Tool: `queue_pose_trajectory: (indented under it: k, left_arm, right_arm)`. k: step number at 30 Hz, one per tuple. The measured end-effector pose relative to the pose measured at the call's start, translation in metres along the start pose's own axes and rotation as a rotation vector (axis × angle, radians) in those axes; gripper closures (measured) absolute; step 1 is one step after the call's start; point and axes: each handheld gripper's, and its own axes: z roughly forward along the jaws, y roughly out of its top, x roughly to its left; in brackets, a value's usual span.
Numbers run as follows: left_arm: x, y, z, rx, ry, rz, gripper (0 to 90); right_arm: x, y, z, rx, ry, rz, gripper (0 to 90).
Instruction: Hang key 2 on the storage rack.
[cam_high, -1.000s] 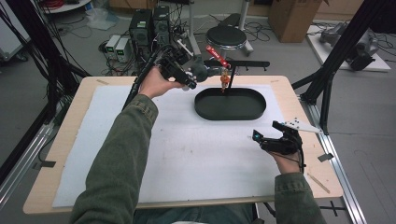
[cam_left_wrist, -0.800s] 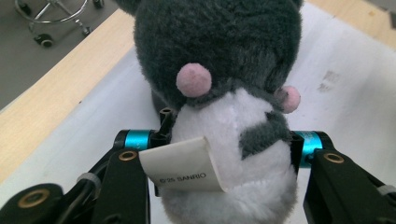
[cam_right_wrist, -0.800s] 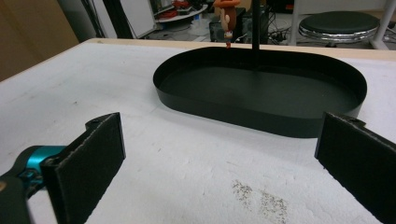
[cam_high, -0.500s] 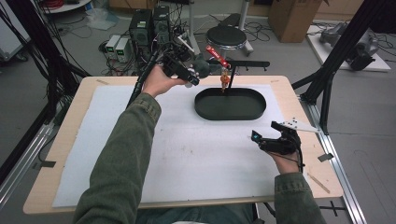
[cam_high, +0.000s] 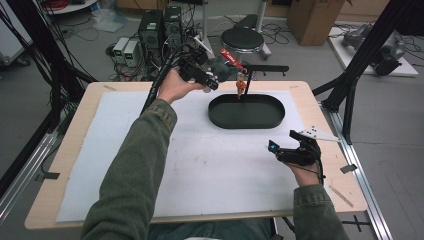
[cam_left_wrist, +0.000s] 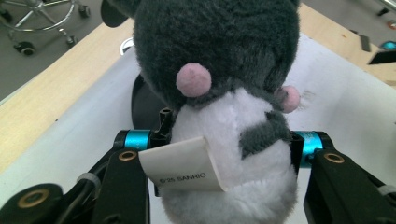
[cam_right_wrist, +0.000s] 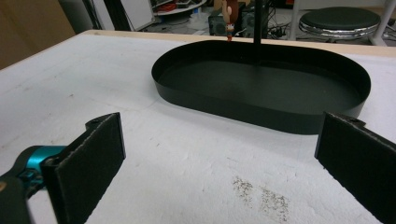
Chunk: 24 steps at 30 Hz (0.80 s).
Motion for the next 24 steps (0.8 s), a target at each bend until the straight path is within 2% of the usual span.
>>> queue_pose_trajectory:
  k: [5,8,10,12,14,16,20,23,24]
  left_arm:
    - [0.012,0.001,0.004,-0.053,0.042,-0.102,53.1]
    - [0.024,-0.003,0.006,-0.067,0.037,-0.189,52.2]
    - [0.031,-0.008,0.007,-0.089,0.043,-0.224,50.6]
    - [0.038,-0.012,0.007,-0.110,0.010,-0.255,48.9]
    - [0.040,-0.015,0.006,-0.117,-0.006,-0.245,46.8]
    - [0.040,-0.016,0.004,-0.117,-0.009,-0.217,43.6]
    - [0.039,-0.018,0.000,-0.128,0.010,-0.178,29.7]
    - [0.039,-0.022,-0.005,-0.148,-0.032,-0.190,19.5]
    - [0.040,-0.023,-0.007,-0.140,-0.053,-0.177,17.1]
  right_arm:
    - [0.000,0.000,0.000,-0.001,0.002,-0.007,0.8]
    - [0.000,0.000,0.000,-0.001,0.002,-0.008,0.8]
    - [0.000,-0.001,0.000,0.000,0.003,-0.007,0.8]
    - [0.000,-0.001,0.000,0.000,0.003,-0.009,0.8]
    - [0.000,-0.001,0.000,0.000,0.004,-0.009,0.8]
    - [0.000,-0.001,0.000,0.003,0.002,-0.005,0.8]
    - [0.001,-0.001,0.000,0.005,0.003,-0.007,0.8]
    - [0.001,-0.001,0.000,0.003,0.003,-0.011,0.8]
    - [0.001,-0.001,0.000,0.002,0.005,-0.008,0.8]
